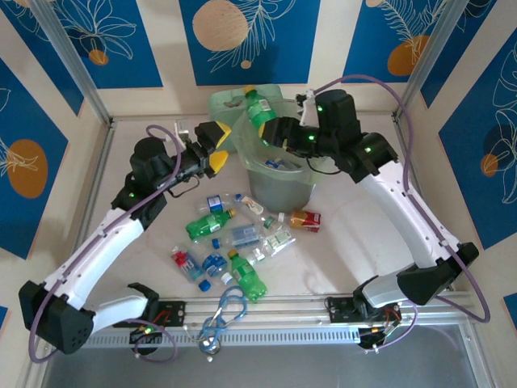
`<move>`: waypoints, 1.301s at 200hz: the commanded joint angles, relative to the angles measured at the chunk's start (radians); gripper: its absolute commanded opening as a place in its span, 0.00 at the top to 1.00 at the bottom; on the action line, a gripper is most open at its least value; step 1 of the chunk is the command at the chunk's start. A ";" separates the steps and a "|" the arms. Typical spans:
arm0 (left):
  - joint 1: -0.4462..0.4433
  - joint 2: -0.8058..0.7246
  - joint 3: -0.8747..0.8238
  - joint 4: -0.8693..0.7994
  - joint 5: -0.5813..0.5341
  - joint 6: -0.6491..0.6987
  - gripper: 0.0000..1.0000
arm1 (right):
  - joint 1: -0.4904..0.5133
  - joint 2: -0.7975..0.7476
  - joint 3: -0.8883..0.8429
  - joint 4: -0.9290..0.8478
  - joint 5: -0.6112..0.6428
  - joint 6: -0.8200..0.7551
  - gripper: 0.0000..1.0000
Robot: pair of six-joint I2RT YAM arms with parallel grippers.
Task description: Put the plastic bottles in the bin
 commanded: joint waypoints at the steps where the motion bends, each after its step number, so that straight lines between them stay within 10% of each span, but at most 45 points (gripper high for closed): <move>1: 0.003 -0.044 0.123 -0.383 -0.125 0.294 0.00 | -0.044 -0.034 0.030 -0.105 0.017 -0.034 0.49; 106: 0.009 -0.157 0.072 -0.816 -0.385 0.573 0.00 | -0.131 0.060 0.055 -0.181 0.006 -0.087 0.48; 196: 0.011 -0.223 -0.081 -1.048 -0.490 0.502 0.13 | -0.129 0.104 0.091 -0.187 0.010 -0.093 0.19; 260: 0.012 -0.279 -0.176 -1.161 -0.515 0.390 0.17 | -0.118 0.080 0.110 -0.194 0.018 -0.095 0.15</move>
